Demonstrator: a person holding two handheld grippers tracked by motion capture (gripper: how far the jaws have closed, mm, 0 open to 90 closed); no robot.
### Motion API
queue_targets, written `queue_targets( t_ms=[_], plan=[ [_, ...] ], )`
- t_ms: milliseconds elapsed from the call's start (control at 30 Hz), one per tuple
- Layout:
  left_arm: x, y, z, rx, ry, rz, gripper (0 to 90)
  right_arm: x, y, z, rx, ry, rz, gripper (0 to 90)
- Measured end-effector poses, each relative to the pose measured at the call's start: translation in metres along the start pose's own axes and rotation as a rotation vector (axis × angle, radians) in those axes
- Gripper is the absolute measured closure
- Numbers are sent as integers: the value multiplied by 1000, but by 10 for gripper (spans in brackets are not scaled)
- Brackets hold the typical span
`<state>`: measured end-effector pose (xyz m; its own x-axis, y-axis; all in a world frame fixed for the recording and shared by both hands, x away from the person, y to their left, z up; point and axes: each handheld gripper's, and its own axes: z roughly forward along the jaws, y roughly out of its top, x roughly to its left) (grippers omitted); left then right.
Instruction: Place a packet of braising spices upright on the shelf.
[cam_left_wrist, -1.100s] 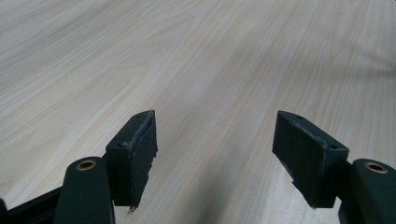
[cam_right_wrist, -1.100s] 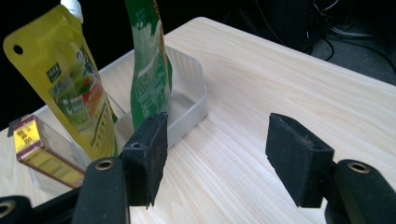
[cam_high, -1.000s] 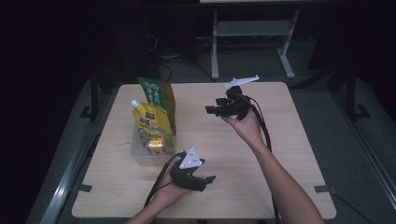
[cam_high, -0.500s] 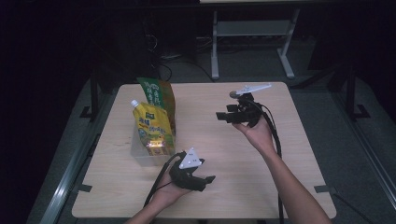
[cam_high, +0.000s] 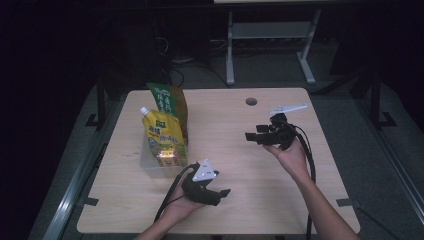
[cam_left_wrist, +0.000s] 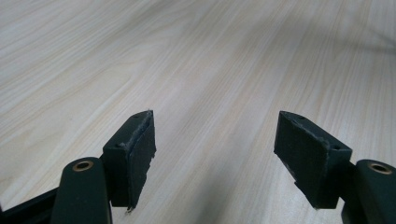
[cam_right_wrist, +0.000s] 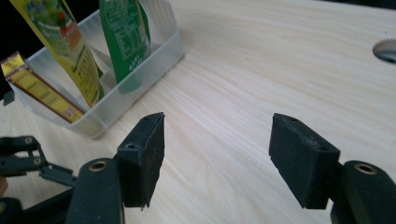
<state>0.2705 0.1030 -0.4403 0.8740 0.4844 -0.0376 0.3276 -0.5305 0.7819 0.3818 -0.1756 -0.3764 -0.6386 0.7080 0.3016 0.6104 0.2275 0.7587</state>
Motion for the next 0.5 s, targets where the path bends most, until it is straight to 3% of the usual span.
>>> queue_targets(
  t_ms=[500],
  plan=[
    [1, -1, -3, -4, 4, -1, 282, -12, -44, -16, 9, 11, 64, 338]
  ],
)
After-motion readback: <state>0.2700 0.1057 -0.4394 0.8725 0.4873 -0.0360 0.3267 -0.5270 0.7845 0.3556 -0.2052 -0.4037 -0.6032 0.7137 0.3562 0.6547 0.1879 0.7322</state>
